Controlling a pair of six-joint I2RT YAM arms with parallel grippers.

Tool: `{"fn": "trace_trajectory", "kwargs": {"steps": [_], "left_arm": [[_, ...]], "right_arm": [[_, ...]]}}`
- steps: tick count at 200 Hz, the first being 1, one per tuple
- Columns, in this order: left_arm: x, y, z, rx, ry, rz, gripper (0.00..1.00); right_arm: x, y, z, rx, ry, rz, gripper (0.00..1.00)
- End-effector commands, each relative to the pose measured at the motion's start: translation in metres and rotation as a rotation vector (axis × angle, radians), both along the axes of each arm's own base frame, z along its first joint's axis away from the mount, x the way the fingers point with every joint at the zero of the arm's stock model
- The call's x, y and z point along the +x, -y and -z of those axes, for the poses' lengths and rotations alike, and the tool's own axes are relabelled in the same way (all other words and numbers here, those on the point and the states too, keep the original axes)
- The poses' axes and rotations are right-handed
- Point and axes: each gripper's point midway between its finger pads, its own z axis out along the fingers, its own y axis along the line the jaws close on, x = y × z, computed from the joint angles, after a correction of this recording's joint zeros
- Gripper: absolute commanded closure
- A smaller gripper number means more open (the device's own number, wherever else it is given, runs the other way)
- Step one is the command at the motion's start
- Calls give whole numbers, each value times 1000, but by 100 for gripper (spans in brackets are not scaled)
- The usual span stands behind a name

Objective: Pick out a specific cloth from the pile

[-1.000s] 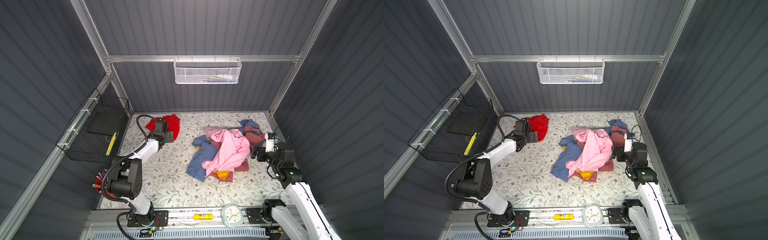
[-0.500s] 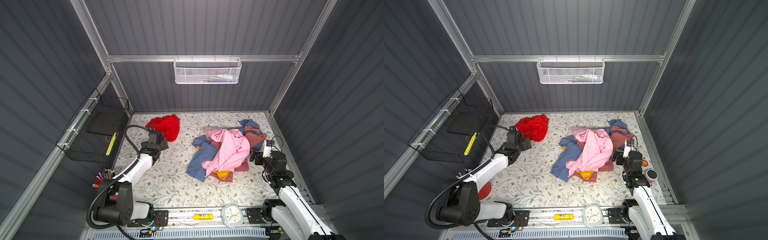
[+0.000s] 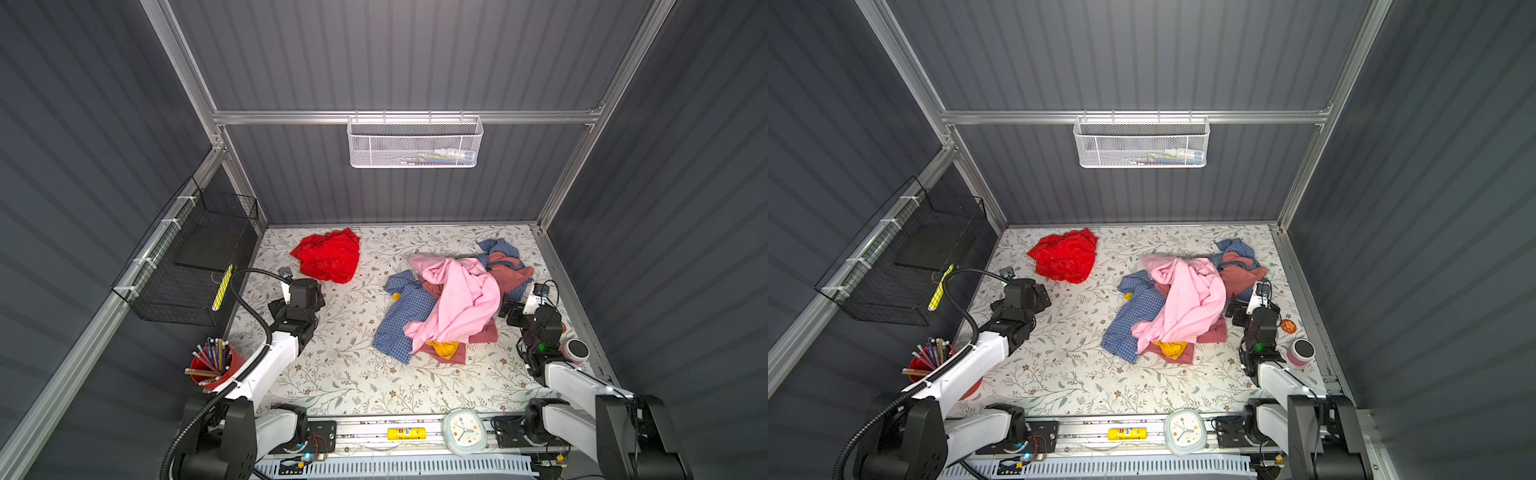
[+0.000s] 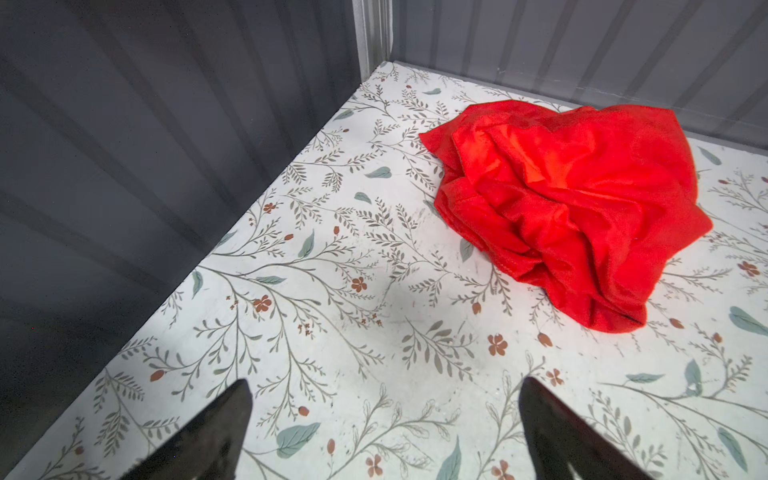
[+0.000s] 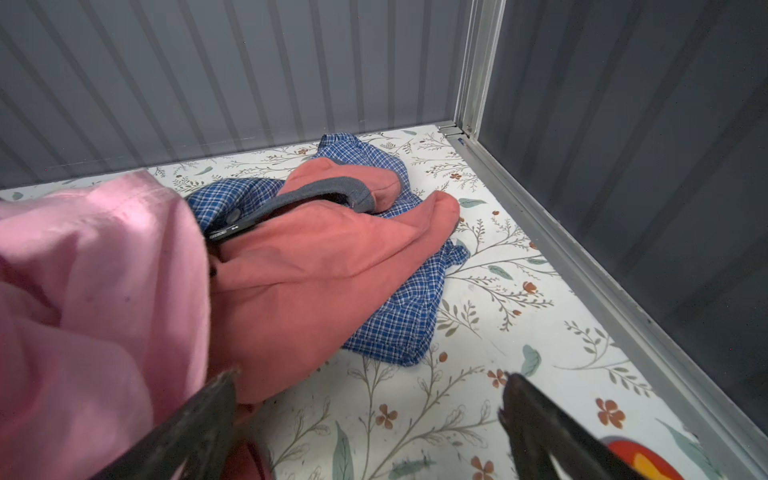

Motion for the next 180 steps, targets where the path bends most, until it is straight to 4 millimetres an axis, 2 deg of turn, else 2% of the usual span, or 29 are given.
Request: {"fn": "trace_trajectory", "kwargs": {"steps": [1,30,46,57,69,84,112,139,164,180], "left_arm": [[-10,-16,-6,-5,77,-101,0],[-14,-21,-9,16,116,-111,0],[-15,-22,-8,35,116,-107,0],[-15,-22,-8,50,125,-95,0],[-13,-20,-10,58,150,-77,0],[-9,-16,-9,68,187,-37,0],[0,-5,5,82,200,40,0],[14,2,13,133,218,104,0],[35,8,20,165,227,165,1],[49,19,29,163,210,269,13]], "right_arm": [[18,3,-31,-32,123,5,1],[31,-1,-19,-27,108,-29,1],[35,-4,-5,-31,95,-46,1],[41,-5,-9,-37,114,-57,1],[44,-6,-1,-27,33,-60,1],[49,-7,-2,-30,52,-74,1],[49,-7,-1,-27,47,-76,1],[49,-7,-1,-24,42,-76,1],[48,-7,-1,-26,38,-75,1],[49,-7,-1,-26,37,-74,1]]}}
